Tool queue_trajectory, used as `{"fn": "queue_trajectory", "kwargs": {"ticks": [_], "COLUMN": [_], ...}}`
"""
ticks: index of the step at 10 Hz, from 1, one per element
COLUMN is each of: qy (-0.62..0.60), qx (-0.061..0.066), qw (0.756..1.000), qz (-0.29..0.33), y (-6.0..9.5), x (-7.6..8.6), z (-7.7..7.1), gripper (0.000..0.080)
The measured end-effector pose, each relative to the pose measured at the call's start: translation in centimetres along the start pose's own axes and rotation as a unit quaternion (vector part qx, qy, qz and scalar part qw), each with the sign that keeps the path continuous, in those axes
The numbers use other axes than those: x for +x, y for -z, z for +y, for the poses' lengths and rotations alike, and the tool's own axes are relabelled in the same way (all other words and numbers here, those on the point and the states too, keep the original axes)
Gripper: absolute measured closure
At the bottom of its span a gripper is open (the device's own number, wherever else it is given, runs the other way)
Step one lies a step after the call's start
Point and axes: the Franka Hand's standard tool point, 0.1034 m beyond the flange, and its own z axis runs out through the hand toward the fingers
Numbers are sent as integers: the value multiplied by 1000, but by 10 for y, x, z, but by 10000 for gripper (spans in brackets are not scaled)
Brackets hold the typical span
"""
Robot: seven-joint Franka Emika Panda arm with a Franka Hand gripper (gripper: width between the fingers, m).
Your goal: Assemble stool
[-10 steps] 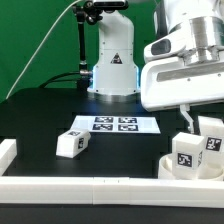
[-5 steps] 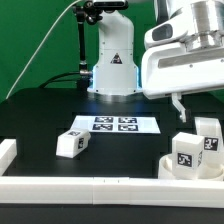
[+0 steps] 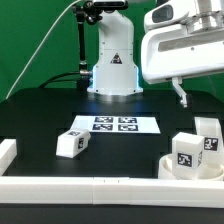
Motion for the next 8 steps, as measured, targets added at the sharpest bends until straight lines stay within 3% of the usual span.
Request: {"fn": "queue_trajectory", "kwargs": {"ticks": [2,5,8], "qy": [-1,24,25], "qx": [0,-1,4], "qw": [1000,994,981], "qz": [-8,-102,-194], "y": [-1,-4,-2], "x": [-1,-1,-8], "z": [0,14,12], "gripper": [150,150,150]}}
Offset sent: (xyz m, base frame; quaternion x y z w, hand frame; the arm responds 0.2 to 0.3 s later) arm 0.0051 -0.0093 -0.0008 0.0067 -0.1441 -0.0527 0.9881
